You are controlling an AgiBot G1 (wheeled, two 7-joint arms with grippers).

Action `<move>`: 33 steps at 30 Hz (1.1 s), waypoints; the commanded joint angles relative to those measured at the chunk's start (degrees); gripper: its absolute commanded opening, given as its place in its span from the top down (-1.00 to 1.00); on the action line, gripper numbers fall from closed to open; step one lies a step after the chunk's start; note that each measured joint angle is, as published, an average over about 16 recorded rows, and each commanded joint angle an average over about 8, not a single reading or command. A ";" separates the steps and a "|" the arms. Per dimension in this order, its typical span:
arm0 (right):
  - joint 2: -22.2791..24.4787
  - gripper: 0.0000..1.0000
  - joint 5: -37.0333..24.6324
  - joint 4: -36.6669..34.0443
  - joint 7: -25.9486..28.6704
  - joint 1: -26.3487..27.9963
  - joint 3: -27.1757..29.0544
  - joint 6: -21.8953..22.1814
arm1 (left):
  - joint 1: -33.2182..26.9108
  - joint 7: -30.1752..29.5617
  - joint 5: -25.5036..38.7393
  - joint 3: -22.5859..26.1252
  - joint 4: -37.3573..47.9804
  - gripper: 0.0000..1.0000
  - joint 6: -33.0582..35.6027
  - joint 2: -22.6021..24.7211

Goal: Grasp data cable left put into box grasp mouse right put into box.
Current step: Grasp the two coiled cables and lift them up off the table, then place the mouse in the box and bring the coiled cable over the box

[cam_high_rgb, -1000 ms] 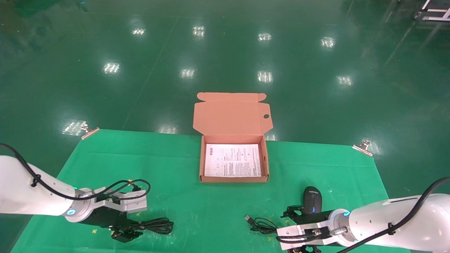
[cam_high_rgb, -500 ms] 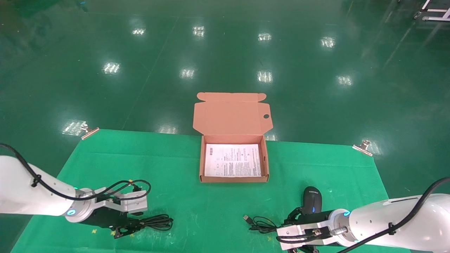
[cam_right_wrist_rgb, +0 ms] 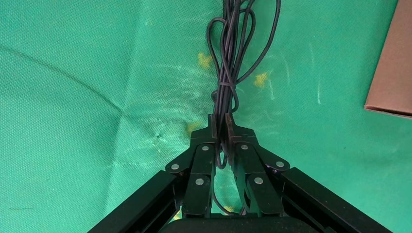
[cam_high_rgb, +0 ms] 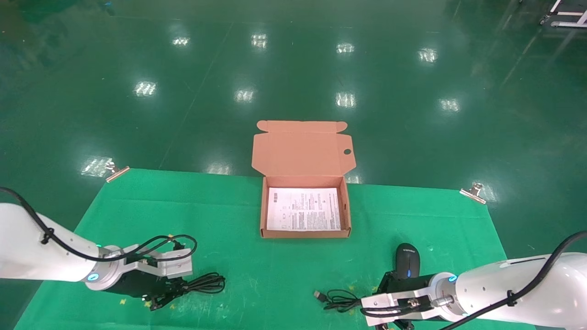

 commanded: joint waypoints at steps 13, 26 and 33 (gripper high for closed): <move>5.44 1.00 4.56 4.64 0.64 3.04 4.45 0.73 | -1.50 3.34 -2.59 -2.26 -9.64 1.00 -0.95 -3.47; 7.20 1.00 7.91 8.93 1.58 15.49 12.27 5.45 | -1.48 2.81 -4.18 -6.76 -25.97 1.00 -10.72 -5.33; -0.82 1.00 9.78 1.14 -4.99 22.94 13.51 9.50 | -2.98 1.55 -0.48 -7.46 -27.66 1.00 -17.35 -2.41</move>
